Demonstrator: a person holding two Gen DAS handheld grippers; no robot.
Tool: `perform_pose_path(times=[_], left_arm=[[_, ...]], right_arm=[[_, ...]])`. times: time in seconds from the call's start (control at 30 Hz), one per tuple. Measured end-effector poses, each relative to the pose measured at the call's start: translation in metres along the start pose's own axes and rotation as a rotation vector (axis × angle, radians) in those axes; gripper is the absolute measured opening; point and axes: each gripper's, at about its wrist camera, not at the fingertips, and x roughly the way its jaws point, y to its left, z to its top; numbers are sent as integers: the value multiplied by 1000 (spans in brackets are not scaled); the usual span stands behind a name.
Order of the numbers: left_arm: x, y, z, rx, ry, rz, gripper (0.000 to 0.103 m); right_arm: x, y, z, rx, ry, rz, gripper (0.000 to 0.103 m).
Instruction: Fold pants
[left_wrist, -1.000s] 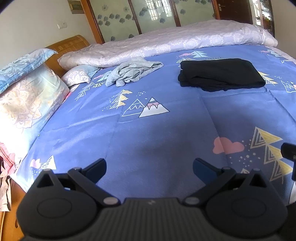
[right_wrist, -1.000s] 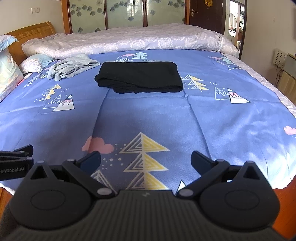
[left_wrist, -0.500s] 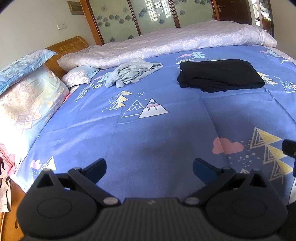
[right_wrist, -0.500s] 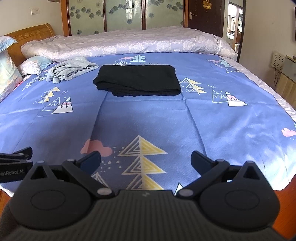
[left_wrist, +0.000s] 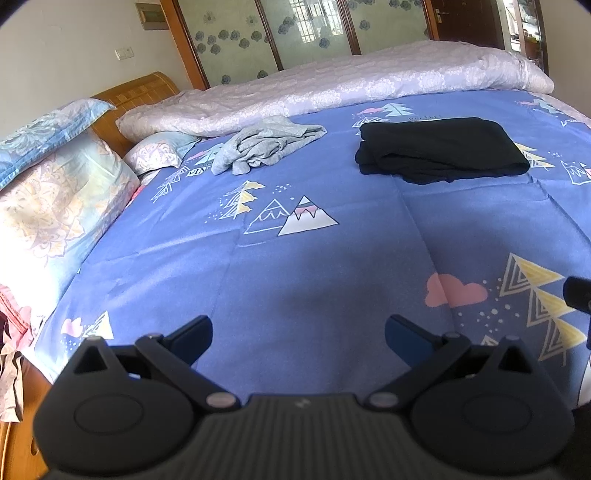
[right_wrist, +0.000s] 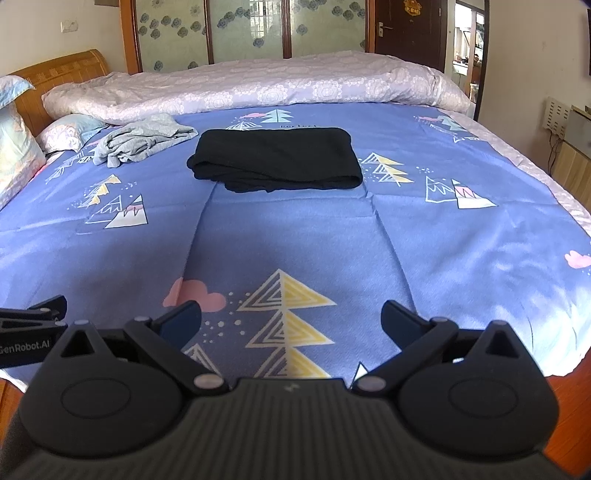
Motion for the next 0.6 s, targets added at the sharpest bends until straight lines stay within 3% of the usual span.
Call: perform_pose_path(times=[0.6], left_arm=[[0,-1,0,23,-33,67,103]], right_arm=[[2,-4,0,42,28,60,103]])
